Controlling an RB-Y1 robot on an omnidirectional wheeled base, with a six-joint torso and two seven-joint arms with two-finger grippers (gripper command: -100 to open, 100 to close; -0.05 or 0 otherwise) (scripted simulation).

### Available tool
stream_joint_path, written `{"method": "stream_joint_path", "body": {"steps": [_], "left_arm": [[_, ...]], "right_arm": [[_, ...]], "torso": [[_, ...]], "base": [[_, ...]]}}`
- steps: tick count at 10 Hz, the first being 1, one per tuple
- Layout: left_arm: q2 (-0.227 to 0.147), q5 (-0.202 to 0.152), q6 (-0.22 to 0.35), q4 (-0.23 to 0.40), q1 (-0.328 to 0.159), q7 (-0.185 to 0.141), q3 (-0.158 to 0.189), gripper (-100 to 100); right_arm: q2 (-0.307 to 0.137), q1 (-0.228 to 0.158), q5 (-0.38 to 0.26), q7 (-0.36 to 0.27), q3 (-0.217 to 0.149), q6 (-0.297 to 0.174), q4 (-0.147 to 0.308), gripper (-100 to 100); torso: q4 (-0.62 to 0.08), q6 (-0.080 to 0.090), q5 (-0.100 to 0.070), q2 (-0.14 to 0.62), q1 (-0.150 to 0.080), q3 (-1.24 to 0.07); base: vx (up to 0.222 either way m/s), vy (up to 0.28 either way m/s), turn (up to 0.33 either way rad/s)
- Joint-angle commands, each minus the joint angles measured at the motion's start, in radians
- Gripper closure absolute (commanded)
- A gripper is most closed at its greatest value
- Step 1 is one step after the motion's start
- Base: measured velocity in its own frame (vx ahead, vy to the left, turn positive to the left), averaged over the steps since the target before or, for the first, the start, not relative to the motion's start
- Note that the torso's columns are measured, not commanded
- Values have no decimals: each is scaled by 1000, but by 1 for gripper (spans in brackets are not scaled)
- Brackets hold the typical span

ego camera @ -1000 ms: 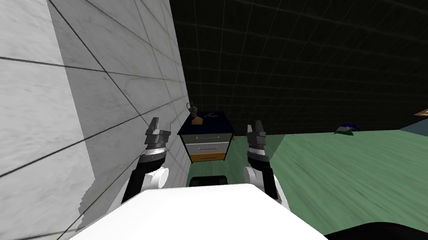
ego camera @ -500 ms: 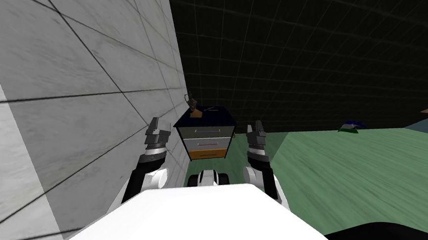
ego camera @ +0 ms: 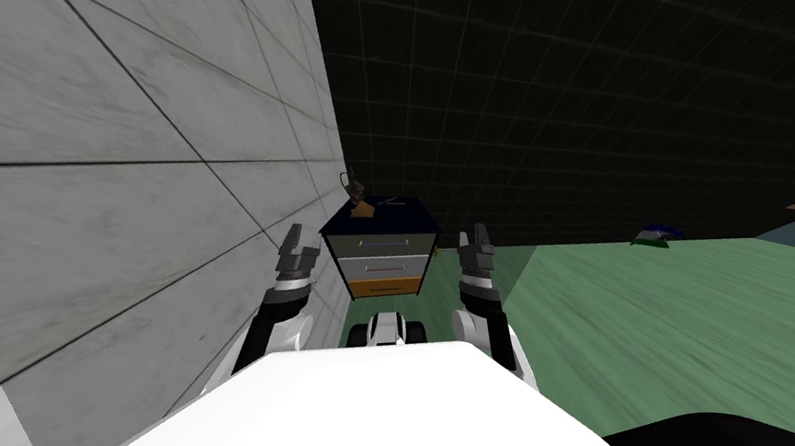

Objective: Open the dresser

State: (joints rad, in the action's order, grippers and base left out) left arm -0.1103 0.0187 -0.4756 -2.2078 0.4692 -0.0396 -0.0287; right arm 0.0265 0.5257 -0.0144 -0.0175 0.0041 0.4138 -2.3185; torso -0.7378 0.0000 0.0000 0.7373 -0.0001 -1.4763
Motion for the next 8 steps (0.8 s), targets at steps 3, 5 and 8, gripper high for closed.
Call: {"method": "stream_joint_path", "body": {"steps": [3, 5, 8], "left_arm": [[-29, 5, -118, 128, -14, -4, 6, -100], [-38, 8, -178, 188, -21, -6, 8, -100], [-47, 11, -244, 263, -28, -8, 11, -100]], "right_arm": [[0, 0, 0, 0, 0, 0, 0, 0], [0, 0, 0, 0, 0, 0, 0, 0], [0, 0, 0, 0, 0, 0, 0, 0]], "torso": [[0, 0, 0, 0, -1, 0], [0, 0, 0, 0, 1, 0], [0, 0, 0, 1, -1, 0]], "base": [[56, -36, 2], [68, -24, 2], [66, -36, 2]]}}
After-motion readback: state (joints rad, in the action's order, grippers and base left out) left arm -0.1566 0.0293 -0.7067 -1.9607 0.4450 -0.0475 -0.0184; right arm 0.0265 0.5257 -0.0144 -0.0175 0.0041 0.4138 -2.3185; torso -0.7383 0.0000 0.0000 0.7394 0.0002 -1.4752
